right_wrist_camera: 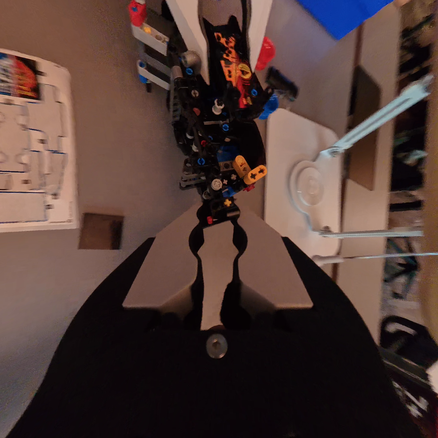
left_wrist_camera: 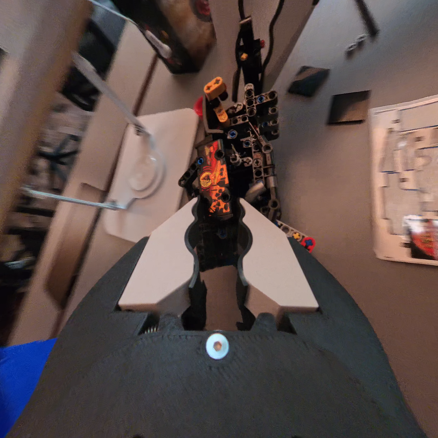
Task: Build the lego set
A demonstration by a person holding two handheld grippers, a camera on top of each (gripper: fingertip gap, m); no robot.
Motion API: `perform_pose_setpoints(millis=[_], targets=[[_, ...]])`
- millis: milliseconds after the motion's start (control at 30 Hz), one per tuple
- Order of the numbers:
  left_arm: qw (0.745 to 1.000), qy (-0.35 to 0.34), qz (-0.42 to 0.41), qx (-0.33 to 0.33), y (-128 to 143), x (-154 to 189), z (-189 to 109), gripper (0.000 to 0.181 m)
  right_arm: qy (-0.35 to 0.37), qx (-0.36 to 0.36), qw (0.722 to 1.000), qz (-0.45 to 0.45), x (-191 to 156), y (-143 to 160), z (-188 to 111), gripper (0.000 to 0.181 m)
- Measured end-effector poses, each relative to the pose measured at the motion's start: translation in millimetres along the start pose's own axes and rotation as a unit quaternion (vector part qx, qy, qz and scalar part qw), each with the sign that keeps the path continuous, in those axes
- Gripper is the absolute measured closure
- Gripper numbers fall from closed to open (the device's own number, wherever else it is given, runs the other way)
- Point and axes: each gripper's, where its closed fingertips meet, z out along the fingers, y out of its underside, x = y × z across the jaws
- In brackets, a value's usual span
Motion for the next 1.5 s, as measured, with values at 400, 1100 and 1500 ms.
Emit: perform_pose_setpoints(millis=[400, 1100, 1500], targets=[[0.971, -0.156, 0.18, 0.004, -13, -8, -4, 0.158, -0.02, -0.032, 0.999, -0.004, -9, 17, 7, 0.165], [0.94, -0.219, 0.255, 0.053, -31, 28, -20, 0.158, -0.092, -0.145, 0.98, 0.097, -26, 46, -28, 0.154], [0.927, -0.234, 0.291, 0.04, -21, 47, -13, 0.156, -0.029, -0.097, 0.99, 0.103, -5, 2, -26, 0.155]])
